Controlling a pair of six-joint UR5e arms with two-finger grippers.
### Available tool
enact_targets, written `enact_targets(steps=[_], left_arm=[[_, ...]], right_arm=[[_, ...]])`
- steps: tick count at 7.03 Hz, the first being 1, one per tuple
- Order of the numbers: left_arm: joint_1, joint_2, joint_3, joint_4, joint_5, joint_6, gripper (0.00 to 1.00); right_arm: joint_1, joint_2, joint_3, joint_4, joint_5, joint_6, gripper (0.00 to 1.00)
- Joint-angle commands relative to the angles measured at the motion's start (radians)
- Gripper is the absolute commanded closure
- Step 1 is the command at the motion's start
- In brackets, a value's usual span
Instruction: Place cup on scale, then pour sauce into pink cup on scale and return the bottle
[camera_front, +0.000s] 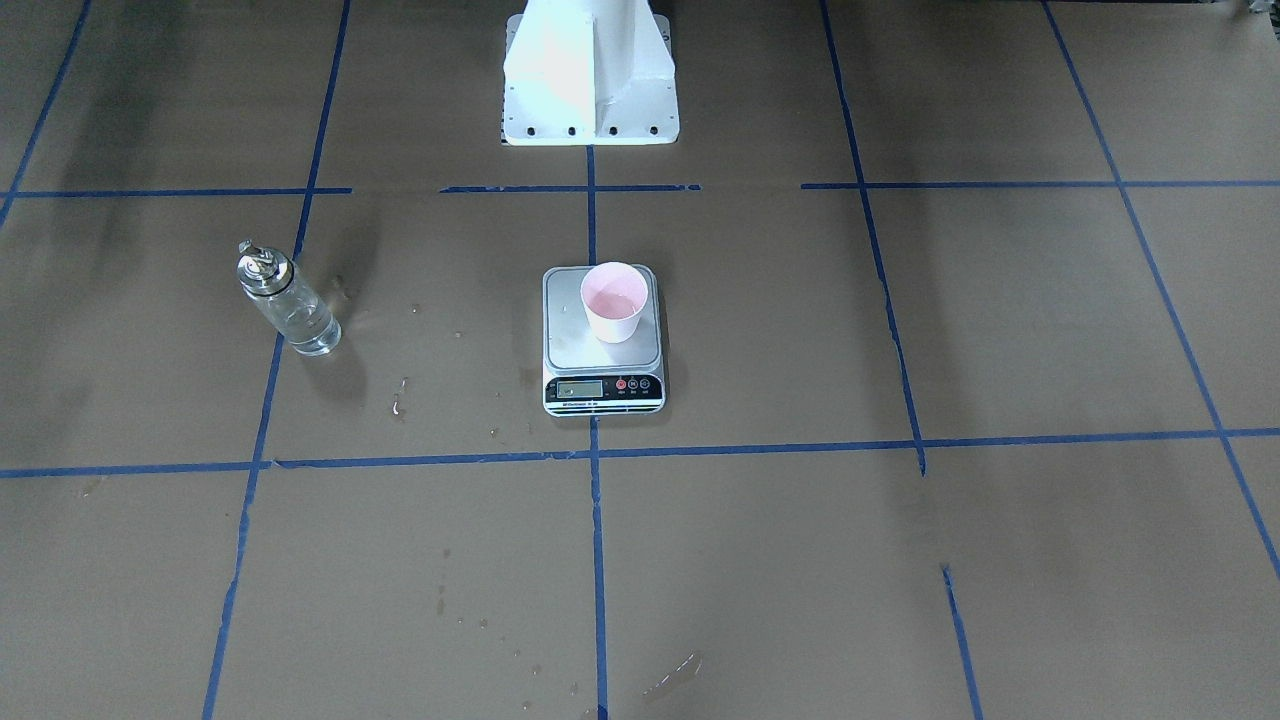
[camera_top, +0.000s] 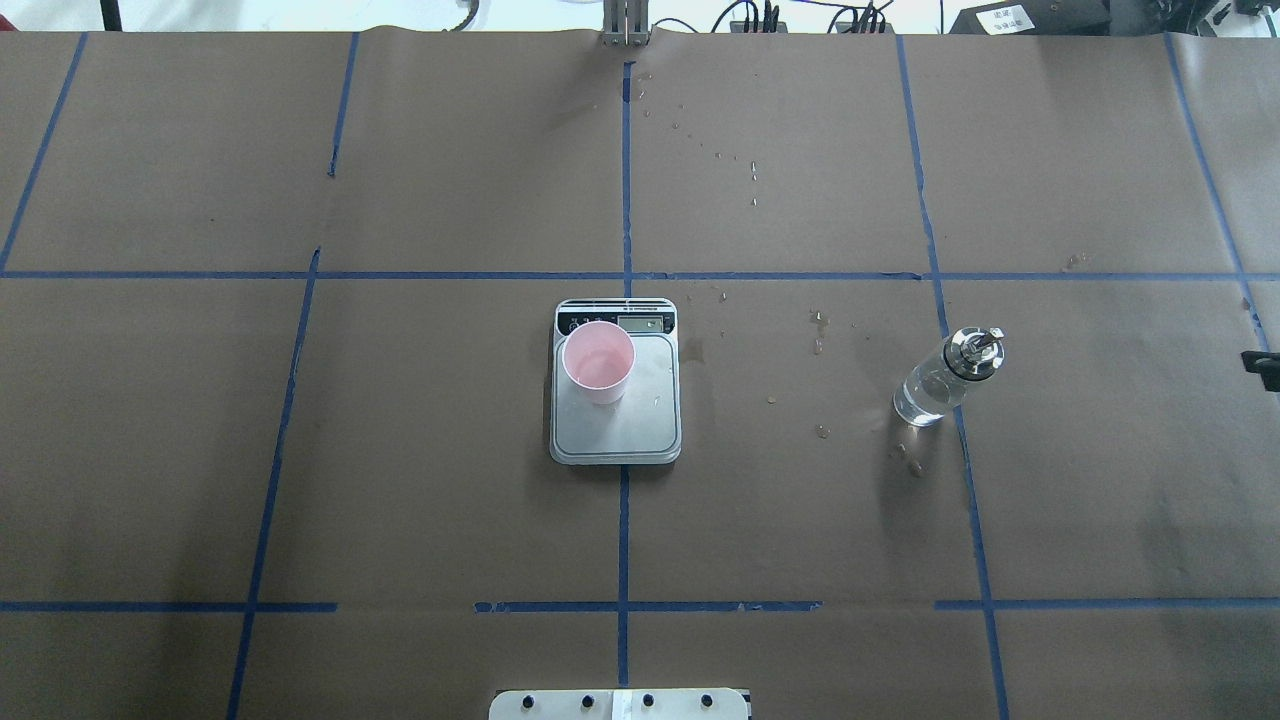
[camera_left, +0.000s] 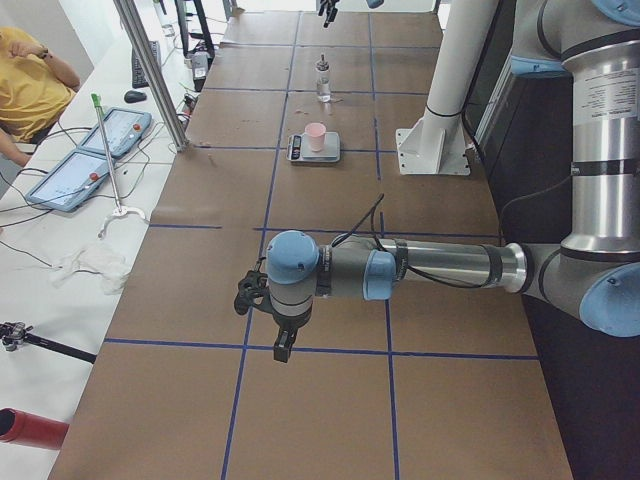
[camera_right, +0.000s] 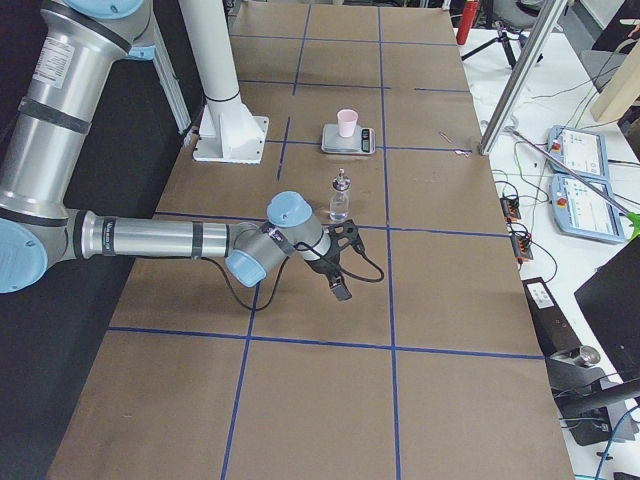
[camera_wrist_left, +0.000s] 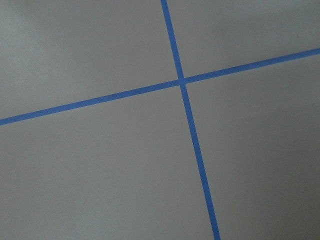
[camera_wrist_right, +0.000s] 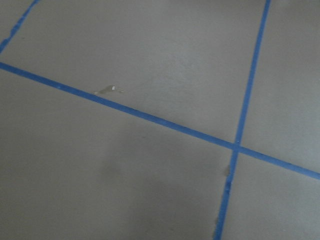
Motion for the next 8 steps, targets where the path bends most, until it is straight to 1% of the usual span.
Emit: enact_targets(steps=[1,2,3,4,5,6,7,8], left_arm=[[0.0,0.0,0.0,-0.001,-0.001,0.001,0.0],[0.0,0.0,0.002,-0.012,-0.001,0.0,0.0],[0.0,0.0,0.005,-0.012,-0.001,0.0,0.0],[0.0,0.0,0.008,-0.012,-0.001,0.001,0.0],[0.0,-0.002,0.009,-0.013,-0.001,0.001,0.0],[0.005,-0.003,0.011,-0.003,-0.001,0.0,0.0],[0.006,0.0,0.046,-0.003,-0.001,0.0,0.0],[0.006,-0.002,0.045,0.003,0.001,-0.002,0.0]], right_arm=[[0.223,0.175,0.001,-0.438,0.204,-0.228,0.0],[0.263,0.267,0.025,-0.679,0.231,-0.287,0.0],[0.268,0.269,0.019,-0.788,0.211,-0.356,0.0],[0.268,0.145,-0.028,-0.766,0.19,-0.359,0.0],[0.273,0.119,-0.024,-0.717,0.216,-0.361,0.0],[0.271,0.152,-0.034,-0.723,0.233,-0.334,0.0],[0.273,0.151,-0.041,-0.72,0.239,-0.327,0.0],[0.271,0.146,-0.045,-0.717,0.239,-0.327,0.0]])
